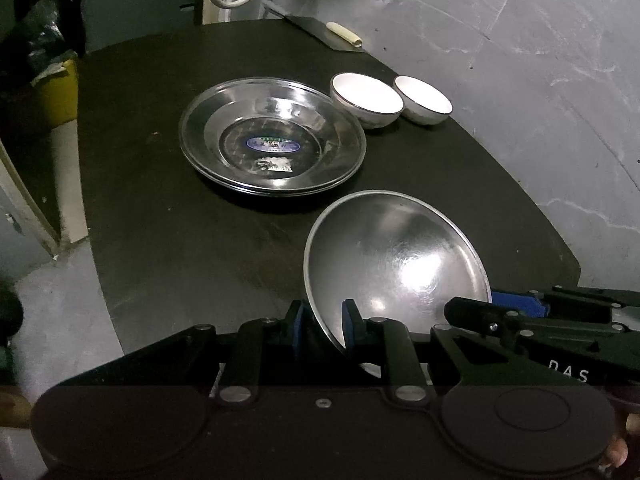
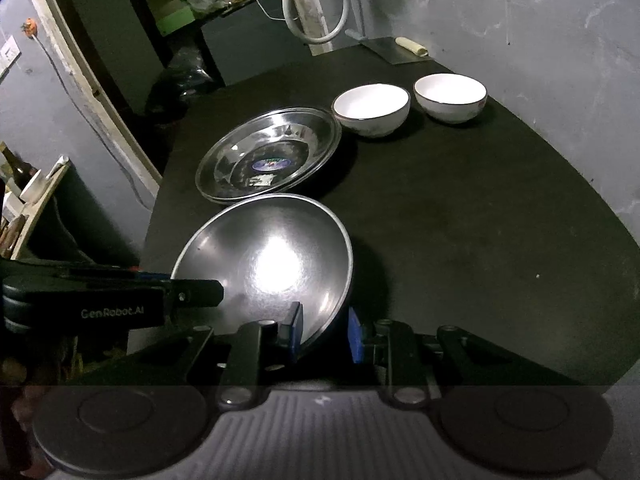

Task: Organize plates and bowls
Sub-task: 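Lower the steel bowl onto the table beside the plate and open both tools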

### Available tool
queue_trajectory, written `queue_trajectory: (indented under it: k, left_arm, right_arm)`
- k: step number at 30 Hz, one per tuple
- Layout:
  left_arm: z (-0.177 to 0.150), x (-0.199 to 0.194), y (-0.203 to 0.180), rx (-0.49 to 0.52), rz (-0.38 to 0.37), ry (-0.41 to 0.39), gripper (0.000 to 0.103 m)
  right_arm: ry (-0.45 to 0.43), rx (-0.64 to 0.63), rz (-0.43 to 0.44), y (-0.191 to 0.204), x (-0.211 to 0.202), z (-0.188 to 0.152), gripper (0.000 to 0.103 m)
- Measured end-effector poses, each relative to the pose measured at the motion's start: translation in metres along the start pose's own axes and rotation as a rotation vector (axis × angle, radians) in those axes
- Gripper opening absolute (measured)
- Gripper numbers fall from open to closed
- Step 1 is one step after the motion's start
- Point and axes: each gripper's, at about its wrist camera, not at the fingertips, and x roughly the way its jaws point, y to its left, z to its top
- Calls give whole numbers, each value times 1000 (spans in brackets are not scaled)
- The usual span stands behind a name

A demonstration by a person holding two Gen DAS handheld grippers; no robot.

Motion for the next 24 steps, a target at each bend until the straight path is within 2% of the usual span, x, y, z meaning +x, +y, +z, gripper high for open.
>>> queue_trajectory:
  k: [4,8,10,11,13,15,17,20,21,24]
  left_arm:
    - [2,3,4,0,-24,1,21]
    - [1,2,7,-9,-31,-3,24]
    - [2,-1,8,-15,-23,-11,34]
    - [2,-3,8,-18,-17,-19,42]
    - [3,-10,8,-31,8,-41,62]
    - [5,-18,9,-50,39,-74,80]
    - [8,-28,10,-71,76,-123,85]
    - [18,-37,12,-118,124,-182,102]
    - [23,-39,12,-146,143,-204,102]
    - [45,-37,11,-204,191,-197,102]
  right_arm:
    - [6,-9,-16,4,-1,1,29]
    - [4,-24,-24,5,-5,3,38]
    - [0,-29,-31,2,-8,4,44]
    - [-5,-27,-33,-1,-10,6,50]
    - [-14,-22,-30,-7,-14,9,59]
    - [-22,-22,-23,-15,-17,14,74]
    - [-34,-27,-10,-23,-18,22,85]
    - [-57,-43,26,-36,-13,39,98]
    - [-65,-45,40,-41,-10,46,101]
    - [-103,-18,85,-61,2,67,103]
